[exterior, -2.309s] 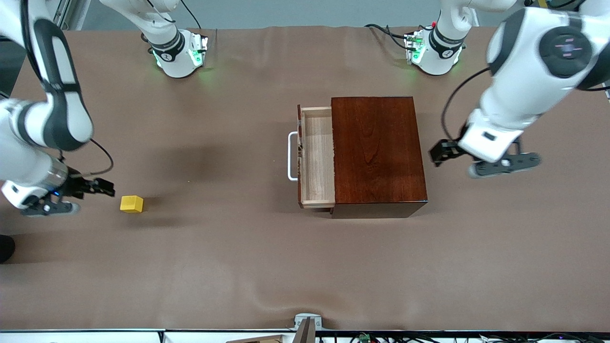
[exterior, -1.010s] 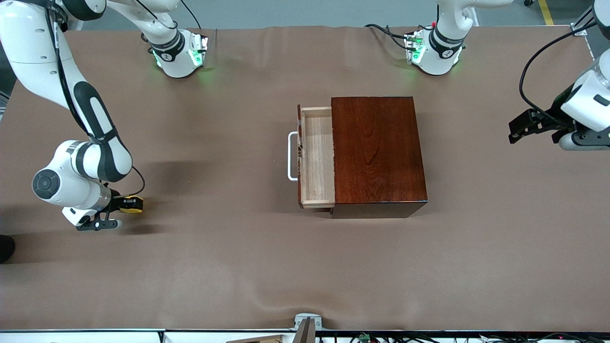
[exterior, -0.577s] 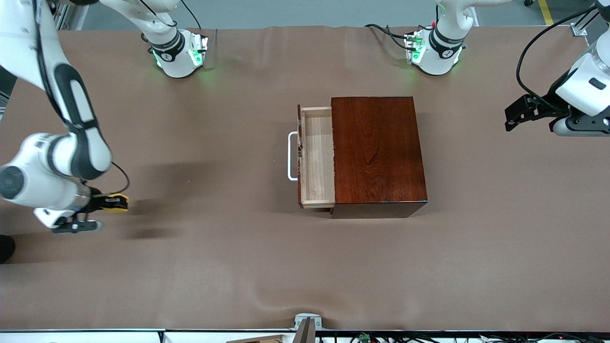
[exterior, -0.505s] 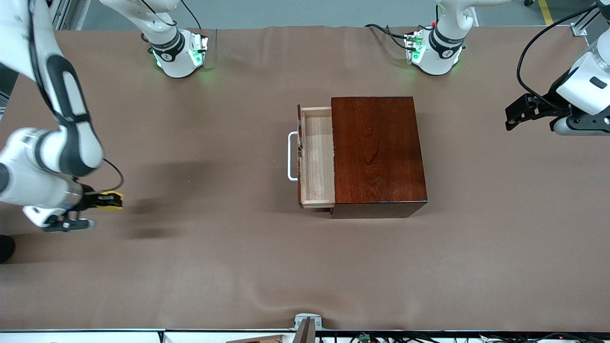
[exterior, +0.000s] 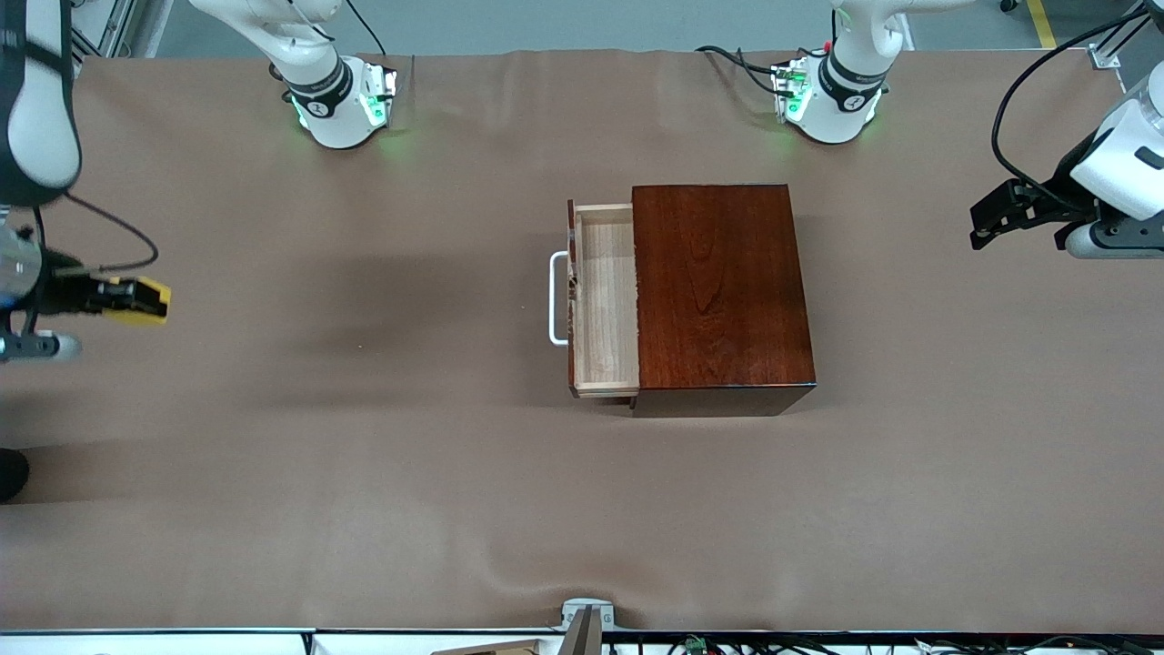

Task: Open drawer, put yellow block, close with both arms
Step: 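Carry the yellow cube with the right gripper over the open drawer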

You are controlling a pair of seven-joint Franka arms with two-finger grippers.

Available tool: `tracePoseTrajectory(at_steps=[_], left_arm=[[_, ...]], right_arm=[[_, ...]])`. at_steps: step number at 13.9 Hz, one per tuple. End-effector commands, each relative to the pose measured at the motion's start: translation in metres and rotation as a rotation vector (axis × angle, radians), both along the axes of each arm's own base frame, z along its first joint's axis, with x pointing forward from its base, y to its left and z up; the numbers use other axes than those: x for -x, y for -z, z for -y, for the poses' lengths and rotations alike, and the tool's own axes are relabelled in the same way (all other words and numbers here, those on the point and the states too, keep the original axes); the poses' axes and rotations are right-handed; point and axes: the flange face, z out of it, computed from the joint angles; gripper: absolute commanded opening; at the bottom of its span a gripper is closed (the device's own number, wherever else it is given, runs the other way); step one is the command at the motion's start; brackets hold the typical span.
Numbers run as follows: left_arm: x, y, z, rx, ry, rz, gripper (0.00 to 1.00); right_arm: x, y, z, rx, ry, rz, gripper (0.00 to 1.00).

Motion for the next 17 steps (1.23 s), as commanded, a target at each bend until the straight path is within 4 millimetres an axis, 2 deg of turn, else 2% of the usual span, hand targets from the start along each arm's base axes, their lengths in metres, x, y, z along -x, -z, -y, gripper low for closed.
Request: tracePoseTrajectory(at_steps=[1, 4, 7, 8, 11, 14, 15, 17], left_arm=[[-0.001, -0.003, -0.004, -0.015, 0.009, 0.004, 1.0], [-0.011, 0.002, -0.001, -0.009, 0.021, 0.023, 1.0], [-0.022, 0.022, 0.018, -0.055, 0.059, -0.002, 1.0], [-0.024, 0.019, 0.02, -0.048, 0.059, 0.01, 1.0], [-0.025, 0.006, -0.003, 0.043, -0.001, 0.036, 1.0], [-0.024, 0.006, 0.0, 0.042, 0.001, 0.039, 1.0], [-0.024, 0.006, 0.003, 0.035, 0.001, 0.04, 1.0], [-0.025, 0.012, 0.016, 0.03, 0.021, 0.049, 1.0]], right_arm=[[0.018, -0.017, -0.093, 0.036, 0.072, -0.004, 0.0], [0.036, -0.02, -0.197, 0.043, 0.1, 0.005, 0.0], [0.064, -0.028, -0.3, 0.016, 0.159, 0.04, 0.0], [0.073, -0.024, -0.336, 0.01, 0.181, 0.044, 0.0], [0.092, 0.004, -0.435, -0.02, 0.205, 0.036, 0.0], [0.109, 0.034, -0.512, -0.041, 0.212, 0.051, 0.0], [0.115, 0.042, -0.533, -0.042, 0.197, 0.053, 0.0], [0.118, 0.055, -0.558, -0.063, 0.177, 0.053, 0.0]])
